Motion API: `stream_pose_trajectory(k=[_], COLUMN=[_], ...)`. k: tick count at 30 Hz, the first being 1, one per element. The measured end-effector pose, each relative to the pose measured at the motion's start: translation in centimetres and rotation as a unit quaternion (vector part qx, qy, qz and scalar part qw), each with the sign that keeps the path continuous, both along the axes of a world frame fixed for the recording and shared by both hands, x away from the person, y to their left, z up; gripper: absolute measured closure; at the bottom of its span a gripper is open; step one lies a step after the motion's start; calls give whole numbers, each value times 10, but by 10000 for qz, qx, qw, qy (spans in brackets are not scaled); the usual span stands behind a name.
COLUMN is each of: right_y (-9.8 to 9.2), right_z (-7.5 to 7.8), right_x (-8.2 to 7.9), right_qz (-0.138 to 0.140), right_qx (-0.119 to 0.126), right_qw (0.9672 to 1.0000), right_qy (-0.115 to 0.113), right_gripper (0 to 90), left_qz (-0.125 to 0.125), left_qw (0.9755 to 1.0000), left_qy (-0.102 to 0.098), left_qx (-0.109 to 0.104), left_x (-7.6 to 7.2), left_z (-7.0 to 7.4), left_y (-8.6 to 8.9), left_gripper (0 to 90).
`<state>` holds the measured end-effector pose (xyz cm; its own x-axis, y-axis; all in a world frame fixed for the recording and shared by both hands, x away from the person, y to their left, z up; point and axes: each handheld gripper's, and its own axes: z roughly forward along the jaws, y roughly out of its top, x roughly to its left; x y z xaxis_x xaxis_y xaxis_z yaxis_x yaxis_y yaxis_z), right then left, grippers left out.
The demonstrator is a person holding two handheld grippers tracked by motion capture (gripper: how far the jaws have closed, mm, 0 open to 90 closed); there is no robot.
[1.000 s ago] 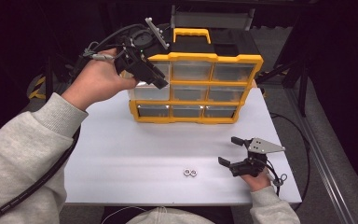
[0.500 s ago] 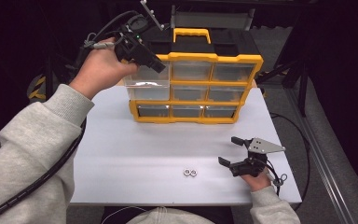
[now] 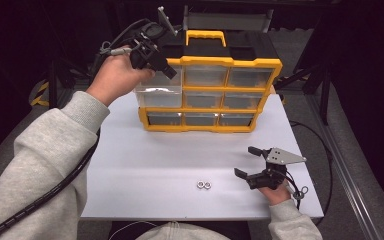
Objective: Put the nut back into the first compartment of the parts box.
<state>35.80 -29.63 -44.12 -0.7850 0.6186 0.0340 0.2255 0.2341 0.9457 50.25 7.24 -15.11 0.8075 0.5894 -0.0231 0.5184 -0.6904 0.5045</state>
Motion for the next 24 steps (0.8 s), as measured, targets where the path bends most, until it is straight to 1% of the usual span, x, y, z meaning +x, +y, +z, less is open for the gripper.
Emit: stream_pose_trajectory(k=[5,7,9,12,15,17,18,19,24], right_y=[0,0,0,0,0,0,0,0,0], right_z=[0,0,0,0,0,-1,-1,-1,-1], right_x=[0,0,0,0,0,1,1,1,1], right_qz=[13,7,8,27,29,29,30,30,37], right_qx=[-4,0,2,6,22,25,27,27,24], right_qw=[10000,10000,10000,10000,10000,10000,10000,10000,10000], right_qy=[10,10,14,29,40,42,44,44,49], right_gripper=[24,24,24,24,24,24,24,24,24], left_qz=[30,-6,12,-34,-47,-88,-88,-105,-154], left_qw=[9998,9998,9997,9994,9991,9988,9988,9984,9972], left_qy=[175,219,239,332,374,436,436,476,638], left_qx=[-12,28,43,81,173,219,219,282,345], left_x=[4,6,6,9,10,11,11,12,16], left_z=[-7,-10,-11,-16,-20,-23,-23,-24,-29], left_y=[-2,-3,-4,-6,-9,-11,-11,-12,-14], left_gripper=[696,696,696,696,696,696,696,696,696])
